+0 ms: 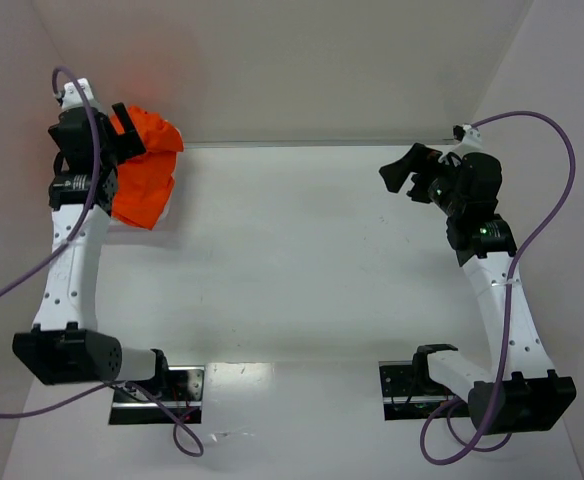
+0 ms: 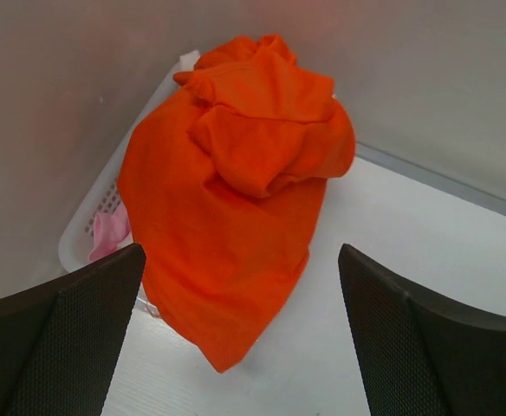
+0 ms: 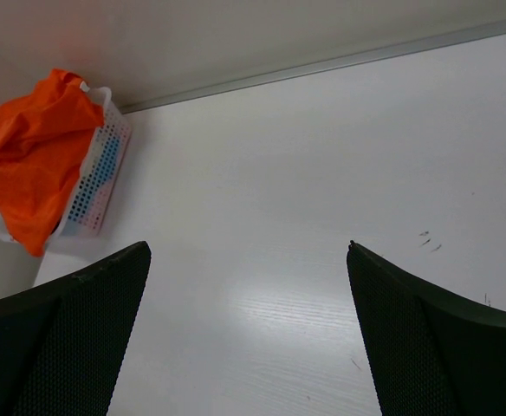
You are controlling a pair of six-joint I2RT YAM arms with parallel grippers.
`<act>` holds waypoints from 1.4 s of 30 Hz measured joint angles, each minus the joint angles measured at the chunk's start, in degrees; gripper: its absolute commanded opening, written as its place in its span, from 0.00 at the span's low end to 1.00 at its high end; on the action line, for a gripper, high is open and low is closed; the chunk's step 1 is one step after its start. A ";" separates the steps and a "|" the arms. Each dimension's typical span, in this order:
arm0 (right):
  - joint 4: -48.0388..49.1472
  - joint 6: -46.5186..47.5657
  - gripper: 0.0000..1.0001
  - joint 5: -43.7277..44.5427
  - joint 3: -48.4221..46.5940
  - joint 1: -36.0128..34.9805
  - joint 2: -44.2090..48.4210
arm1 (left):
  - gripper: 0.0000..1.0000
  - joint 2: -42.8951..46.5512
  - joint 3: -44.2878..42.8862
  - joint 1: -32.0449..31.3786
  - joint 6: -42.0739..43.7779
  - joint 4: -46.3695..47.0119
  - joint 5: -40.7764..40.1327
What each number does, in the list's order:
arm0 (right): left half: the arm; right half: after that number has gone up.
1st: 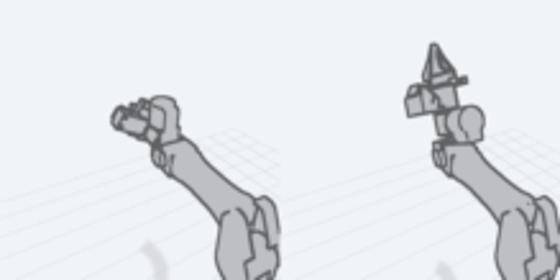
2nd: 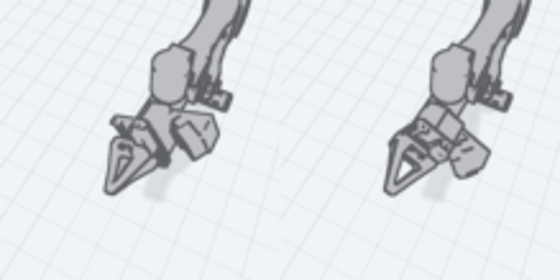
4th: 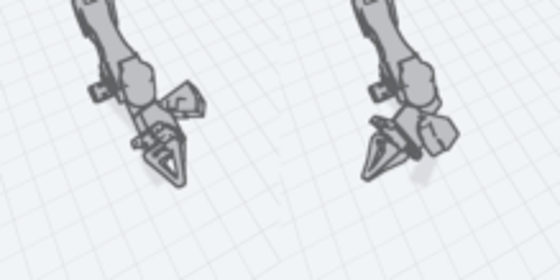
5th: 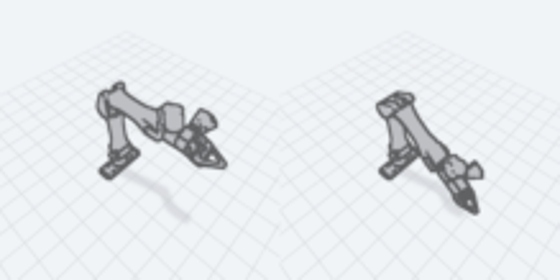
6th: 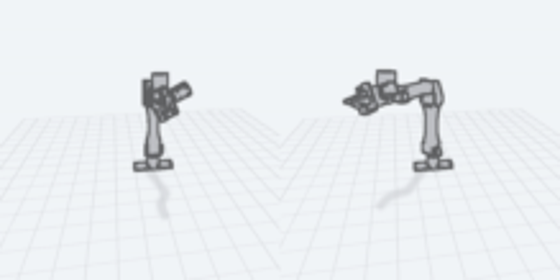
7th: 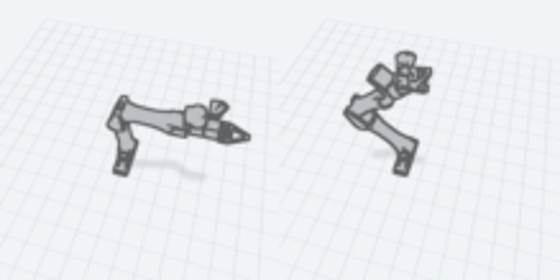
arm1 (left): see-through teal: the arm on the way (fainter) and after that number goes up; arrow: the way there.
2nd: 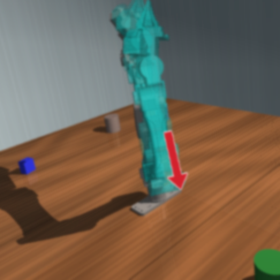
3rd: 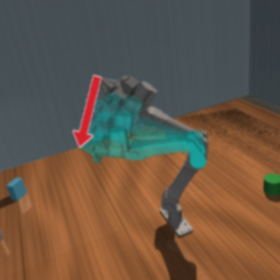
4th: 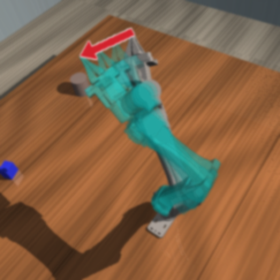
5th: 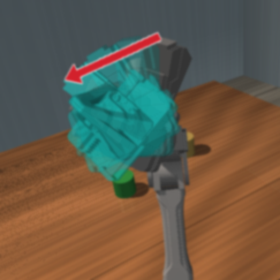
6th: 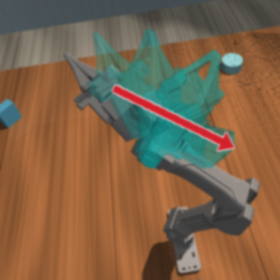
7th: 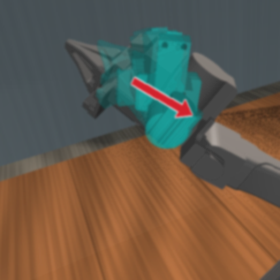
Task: Fold and stack the t-shirts
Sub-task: Grab crumpled tshirt from bin with the left arm
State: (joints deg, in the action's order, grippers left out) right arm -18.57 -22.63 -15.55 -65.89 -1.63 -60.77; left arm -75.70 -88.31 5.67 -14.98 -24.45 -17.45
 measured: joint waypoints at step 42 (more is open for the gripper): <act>7.28 -3.37 1.00 -3.63 3.89 -0.70 -0.15 | 0.00 -26.51 -7.69 2.47 -2.71 9.14 0.81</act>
State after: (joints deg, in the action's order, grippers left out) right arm -11.29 -26.00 -19.18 -62.00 -2.33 -60.93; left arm -102.21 -96.01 8.14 -17.69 -15.31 -16.64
